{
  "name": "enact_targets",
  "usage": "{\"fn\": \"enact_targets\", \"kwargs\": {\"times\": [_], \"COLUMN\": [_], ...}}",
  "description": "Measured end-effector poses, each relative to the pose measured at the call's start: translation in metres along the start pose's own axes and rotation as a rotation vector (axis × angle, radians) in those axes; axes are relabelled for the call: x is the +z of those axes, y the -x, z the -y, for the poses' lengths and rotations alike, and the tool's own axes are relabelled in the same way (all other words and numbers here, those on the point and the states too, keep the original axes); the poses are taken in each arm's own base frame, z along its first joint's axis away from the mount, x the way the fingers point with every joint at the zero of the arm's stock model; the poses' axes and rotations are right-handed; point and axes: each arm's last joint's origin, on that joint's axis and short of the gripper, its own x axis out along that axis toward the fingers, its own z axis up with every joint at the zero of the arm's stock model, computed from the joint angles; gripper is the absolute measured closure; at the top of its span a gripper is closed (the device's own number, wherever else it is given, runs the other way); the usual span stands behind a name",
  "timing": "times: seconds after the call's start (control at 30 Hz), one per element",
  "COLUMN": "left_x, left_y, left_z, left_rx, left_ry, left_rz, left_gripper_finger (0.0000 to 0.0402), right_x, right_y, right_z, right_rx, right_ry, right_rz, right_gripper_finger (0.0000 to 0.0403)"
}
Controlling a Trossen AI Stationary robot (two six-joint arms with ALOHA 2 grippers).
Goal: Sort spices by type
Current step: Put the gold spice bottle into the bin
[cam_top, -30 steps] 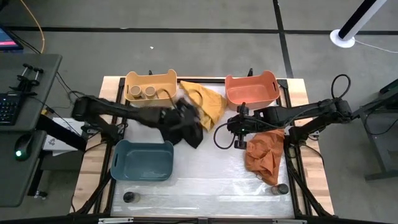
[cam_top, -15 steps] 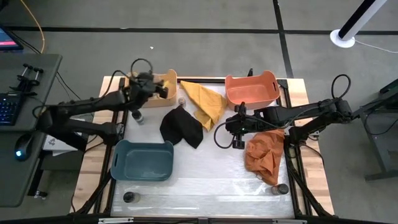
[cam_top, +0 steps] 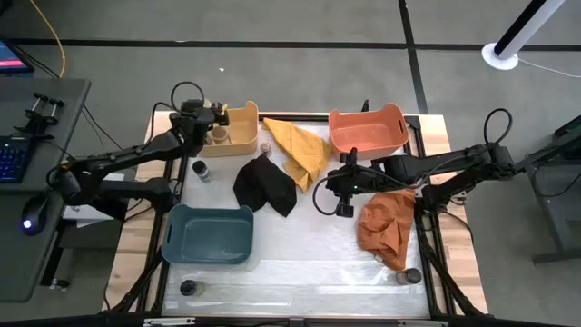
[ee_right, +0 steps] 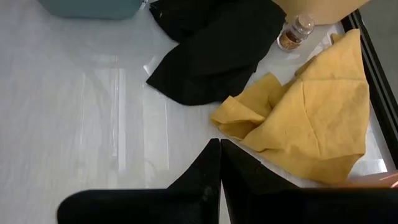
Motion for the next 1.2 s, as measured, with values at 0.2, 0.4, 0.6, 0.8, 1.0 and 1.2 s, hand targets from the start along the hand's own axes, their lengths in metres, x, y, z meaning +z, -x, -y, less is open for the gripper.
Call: {"fn": "enact_targets", "kwargs": {"times": [0.2,0.4,0.6,0.8,1.0,1.2], "left_x": [-0.006,-0.010,-0.010,-0.019,-0.033,-0.040], "left_y": [-0.014,-0.021,-0.023,-0.029,-0.039,-0.048], "left_z": [-0.009,-0.019,-0.021,-0.021,-0.016,-0.011], "left_rx": [0.004,0.048,0.017,0.010,0.044,0.079], "left_ry": [0.058,0.051,0.057,0.017,0.007,-0.019], "left_rz": [-0.105,-0.169,-0.201,-0.285,-0.347,-0.351], "left_gripper_finger": [0.0165,0.0165,0.0165,0.0165,0.0165,0.0165], "right_x": [0.000,0.000,0.003,0.004,0.004,0.004], "right_y": [0.000,0.000,0.000,0.000,0.000,0.000], "right_z": [0.000,0.000,0.000,0.000,0.000,0.000], "right_rx": [0.000,0.000,0.001,0.002,0.002,0.002], "right_ry": [-0.002,-0.005,-0.009,-0.012,-0.017,-0.018], "right_rz": [0.000,0.001,0.027,0.039,0.039,0.039], "right_gripper_finger": [0.0402,0.0402,0.0402,0.0402,0.0402,0.0402]}}
